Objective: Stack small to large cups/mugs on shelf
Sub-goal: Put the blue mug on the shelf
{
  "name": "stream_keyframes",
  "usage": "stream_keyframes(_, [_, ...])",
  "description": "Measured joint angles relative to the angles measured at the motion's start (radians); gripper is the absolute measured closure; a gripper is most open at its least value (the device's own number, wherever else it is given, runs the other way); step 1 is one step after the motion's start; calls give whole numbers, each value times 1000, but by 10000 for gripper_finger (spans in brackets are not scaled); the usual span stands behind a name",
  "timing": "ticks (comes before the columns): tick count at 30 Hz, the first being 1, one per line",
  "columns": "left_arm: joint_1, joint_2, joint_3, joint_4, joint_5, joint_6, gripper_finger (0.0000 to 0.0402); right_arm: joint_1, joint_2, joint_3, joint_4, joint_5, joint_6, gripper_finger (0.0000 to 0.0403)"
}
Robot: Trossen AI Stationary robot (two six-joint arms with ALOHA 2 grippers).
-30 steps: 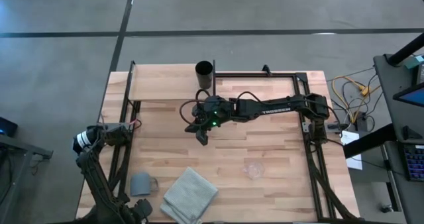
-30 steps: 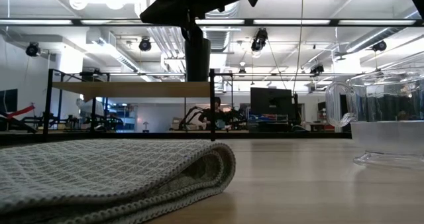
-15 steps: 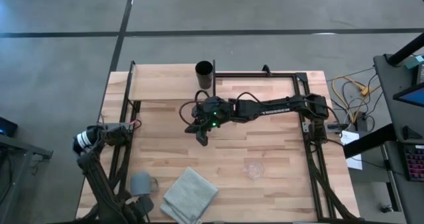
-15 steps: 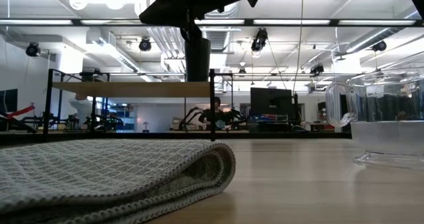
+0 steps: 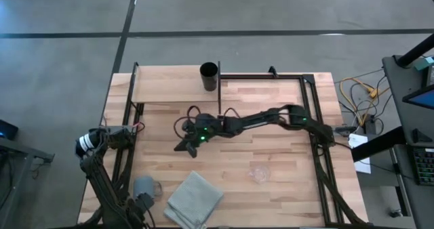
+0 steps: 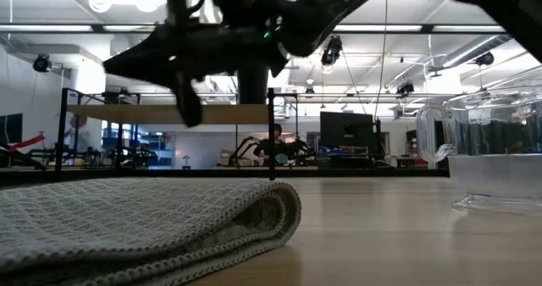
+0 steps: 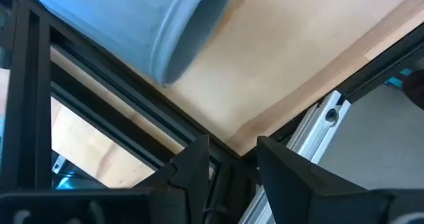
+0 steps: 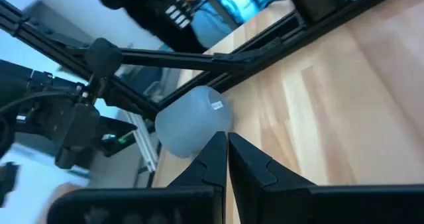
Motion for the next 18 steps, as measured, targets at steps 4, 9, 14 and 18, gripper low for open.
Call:
stream_keyframes(4, [0, 2, -1, -39, -30, 1, 288, 0, 138, 167, -17, -62, 28, 394])
stream_keyframes(9, [4, 2, -4, -85, -42, 0, 288, 1, 246, 378, -194, -78, 3, 394])
stream_keyframes(14, [4, 2, -5, -81, -65, -2, 288, 0, 305, 518, -297, -74, -50, 394])
stream_keyframes(18, [4, 2, -6, -79, -107, -2, 288, 0, 307, 554, -342, -72, -73, 394])
